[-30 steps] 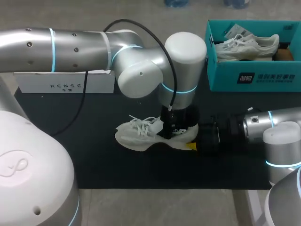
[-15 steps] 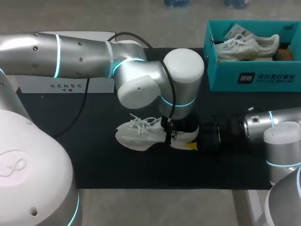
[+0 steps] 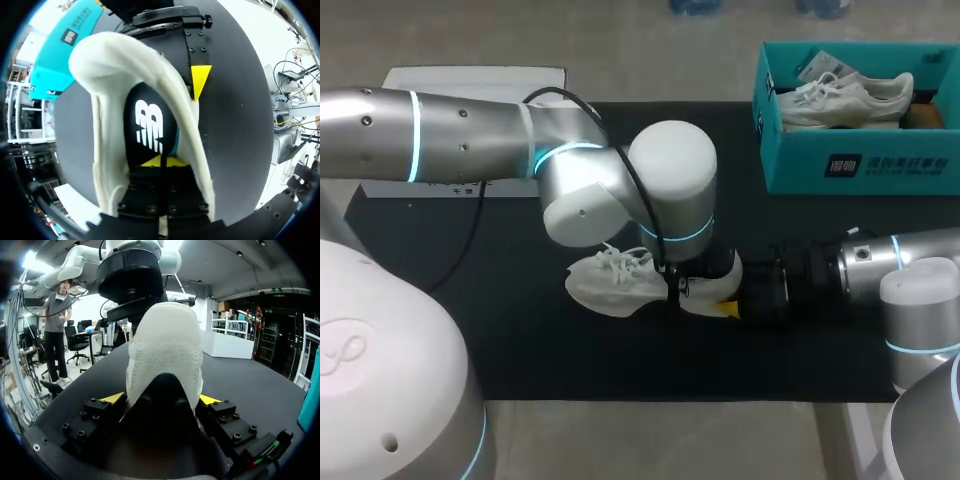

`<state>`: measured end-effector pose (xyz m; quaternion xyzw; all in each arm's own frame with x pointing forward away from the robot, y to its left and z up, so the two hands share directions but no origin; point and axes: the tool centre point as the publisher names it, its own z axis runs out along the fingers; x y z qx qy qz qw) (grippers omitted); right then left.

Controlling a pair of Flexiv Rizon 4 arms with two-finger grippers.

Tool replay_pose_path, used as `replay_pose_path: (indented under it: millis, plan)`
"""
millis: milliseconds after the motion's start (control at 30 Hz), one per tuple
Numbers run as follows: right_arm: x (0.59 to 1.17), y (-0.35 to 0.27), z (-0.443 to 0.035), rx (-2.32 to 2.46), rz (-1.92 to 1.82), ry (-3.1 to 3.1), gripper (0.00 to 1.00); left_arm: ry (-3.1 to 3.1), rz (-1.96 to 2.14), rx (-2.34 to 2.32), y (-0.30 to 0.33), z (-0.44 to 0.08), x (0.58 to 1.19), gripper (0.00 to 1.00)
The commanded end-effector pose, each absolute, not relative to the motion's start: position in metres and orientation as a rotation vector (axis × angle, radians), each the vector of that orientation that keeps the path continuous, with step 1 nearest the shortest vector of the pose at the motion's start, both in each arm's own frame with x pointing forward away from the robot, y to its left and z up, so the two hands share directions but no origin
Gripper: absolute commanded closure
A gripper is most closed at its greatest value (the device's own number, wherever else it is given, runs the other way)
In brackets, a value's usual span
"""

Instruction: Take the shoe out of the shoebox, open the shoe tongue, remove and reinsert the insole, then place the shoe into the shoebox

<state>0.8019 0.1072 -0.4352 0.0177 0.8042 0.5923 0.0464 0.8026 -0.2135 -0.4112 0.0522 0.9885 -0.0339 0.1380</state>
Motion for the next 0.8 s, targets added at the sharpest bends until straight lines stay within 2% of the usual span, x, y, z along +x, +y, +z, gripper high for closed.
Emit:
replay_pose_path:
  millis: [33,800]
  plan:
    - [0.799,0.112,-0.444,0.051,1.806,2.457,1.0,2.834,-0.129,0.139,-0.212,-0.397,0.81,1.0]
    - [0.799,0.112,-0.444,0.051,1.806,2.457,1.0,2.779,-0.28,0.024,-0.195,-0.324,0.819,1.0]
